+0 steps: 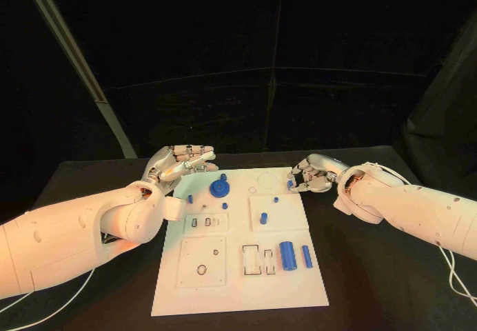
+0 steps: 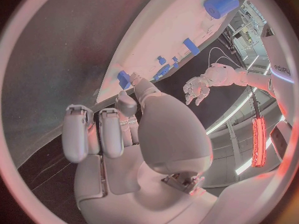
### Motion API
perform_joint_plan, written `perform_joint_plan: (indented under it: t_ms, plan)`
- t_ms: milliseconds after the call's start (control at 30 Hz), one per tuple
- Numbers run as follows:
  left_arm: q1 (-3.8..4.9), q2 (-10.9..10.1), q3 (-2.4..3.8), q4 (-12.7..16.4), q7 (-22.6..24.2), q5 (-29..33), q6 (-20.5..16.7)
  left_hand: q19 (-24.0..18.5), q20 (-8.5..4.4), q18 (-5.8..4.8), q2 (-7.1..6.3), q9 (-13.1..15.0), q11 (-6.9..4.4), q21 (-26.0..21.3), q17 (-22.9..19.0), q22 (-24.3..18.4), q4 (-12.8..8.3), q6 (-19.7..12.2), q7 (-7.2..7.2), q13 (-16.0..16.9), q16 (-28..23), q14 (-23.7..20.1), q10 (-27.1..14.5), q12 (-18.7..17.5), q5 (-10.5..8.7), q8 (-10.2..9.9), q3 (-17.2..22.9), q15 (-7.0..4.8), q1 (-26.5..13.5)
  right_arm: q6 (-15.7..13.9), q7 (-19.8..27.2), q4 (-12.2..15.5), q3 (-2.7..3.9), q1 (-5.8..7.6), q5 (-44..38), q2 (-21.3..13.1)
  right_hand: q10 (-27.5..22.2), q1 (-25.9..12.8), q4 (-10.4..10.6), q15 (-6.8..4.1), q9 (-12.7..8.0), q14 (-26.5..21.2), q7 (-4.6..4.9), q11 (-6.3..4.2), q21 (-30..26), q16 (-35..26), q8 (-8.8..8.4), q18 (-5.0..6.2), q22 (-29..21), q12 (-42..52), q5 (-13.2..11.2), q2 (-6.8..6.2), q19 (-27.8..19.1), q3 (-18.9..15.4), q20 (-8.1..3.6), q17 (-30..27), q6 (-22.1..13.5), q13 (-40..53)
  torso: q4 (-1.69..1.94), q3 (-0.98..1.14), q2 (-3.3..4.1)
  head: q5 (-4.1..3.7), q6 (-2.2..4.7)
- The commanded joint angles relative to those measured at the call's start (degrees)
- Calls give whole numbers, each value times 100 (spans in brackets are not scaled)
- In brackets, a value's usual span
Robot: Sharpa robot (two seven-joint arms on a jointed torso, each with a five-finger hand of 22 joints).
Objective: Assemble the parts on the task board
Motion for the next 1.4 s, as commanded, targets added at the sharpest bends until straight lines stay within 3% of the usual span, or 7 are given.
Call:
perform_joint_plan:
  t_ms: [33,233,367,767,1400]
  plan:
    - [6,2,5,4,29,1,75,50,8,80,52,-1,5,-21,8,-8,-32,30,-3,-3,-13,20,26,-35,7,-39,-3,-6,-5,46,-39,-32,2,3,-82,33,-9,5,-9,16,8,303,11,-12,-27,-27,28,-6,133,24,-51,70,-40,40,1,24,56,16,3,6,2,-2,-13]
    - [6,3,5,0,23,1,80,50,8,80,52,-1,5,-21,8,-8,-32,30,-3,-3,-13,20,26,-35,7,-39,-3,-6,-5,98,-82,-115,2,-13,-141,83,25,36,-39,6,15,308,0,-26,-22,-22,69,-9,149,76,-155,161,-28,140,-6,41,160,58,-3,5,0,-1,-29]
    - [6,5,5,-5,18,1,84,50,8,80,52,-1,5,-21,8,-8,-32,30,-3,-3,-13,20,26,-35,7,-39,-3,-6,-5,167,-122,-145,3,-26,-214,104,45,81,-100,-10,16,313,-22,-44,-17,-17,104,-12,164,114,-374,213,-17,268,-21,57,271,92,-7,7,-2,-3,-50]
    - [6,3,5,-12,4,1,82,49,8,78,55,-2,6,-25,8,-11,-38,31,1,-5,-24,16,29,-43,7,-44,1,-5,-9,179,-134,-148,3,-49,-282,149,81,53,-128,-27,22,325,-52,-67,-1,9,148,-21,206,172,-425,232,11,361,-35,108,398,142,-1,7,-1,-16,-56]
    - [6,3,5,-20,-38,1,106,46,9,76,53,-6,13,-30,8,-15,-46,25,10,-8,-38,12,24,-58,7,-57,3,-1,-20,-24,-237,-176,3,-51,-271,197,-48,-207,-85,0,-28,319,-6,-26,-19,-10,-13,-13,168,-66,-430,58,-15,311,-21,90,162,-46,-1,12,0,-23,-64]
